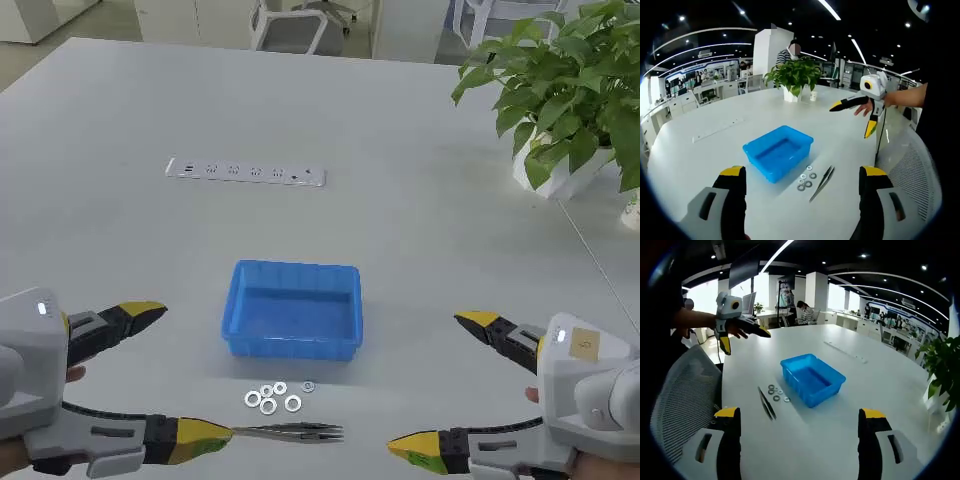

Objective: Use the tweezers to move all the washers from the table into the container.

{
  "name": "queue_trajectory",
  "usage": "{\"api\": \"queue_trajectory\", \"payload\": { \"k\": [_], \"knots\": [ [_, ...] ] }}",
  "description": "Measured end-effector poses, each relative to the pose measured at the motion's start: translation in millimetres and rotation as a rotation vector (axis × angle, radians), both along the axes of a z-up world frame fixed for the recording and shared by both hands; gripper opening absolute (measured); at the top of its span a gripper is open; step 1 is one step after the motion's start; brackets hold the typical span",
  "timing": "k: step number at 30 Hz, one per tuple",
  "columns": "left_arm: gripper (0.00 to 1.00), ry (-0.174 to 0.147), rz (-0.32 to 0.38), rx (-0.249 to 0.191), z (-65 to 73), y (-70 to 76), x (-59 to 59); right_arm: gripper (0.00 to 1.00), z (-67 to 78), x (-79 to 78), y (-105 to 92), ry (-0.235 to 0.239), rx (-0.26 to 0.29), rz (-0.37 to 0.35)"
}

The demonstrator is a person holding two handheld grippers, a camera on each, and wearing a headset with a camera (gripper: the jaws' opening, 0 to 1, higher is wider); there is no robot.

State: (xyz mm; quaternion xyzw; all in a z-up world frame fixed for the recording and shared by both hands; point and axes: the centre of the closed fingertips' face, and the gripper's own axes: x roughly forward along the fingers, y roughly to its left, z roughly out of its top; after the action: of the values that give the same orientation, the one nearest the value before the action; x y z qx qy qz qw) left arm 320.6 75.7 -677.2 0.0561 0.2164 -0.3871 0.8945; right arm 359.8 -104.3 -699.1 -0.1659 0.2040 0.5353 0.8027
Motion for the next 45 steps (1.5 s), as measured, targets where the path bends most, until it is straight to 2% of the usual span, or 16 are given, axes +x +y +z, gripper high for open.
{"api": "queue_trajectory", "payload": {
  "k": [45],
  "knots": [
    [0.99, -0.010, -0.006, 0.004, 1.8, 1.2, 0.0, 0.98, 0.6, -0.1, 1.6, -0.009, -0.010, 0.015]
  ]
}}
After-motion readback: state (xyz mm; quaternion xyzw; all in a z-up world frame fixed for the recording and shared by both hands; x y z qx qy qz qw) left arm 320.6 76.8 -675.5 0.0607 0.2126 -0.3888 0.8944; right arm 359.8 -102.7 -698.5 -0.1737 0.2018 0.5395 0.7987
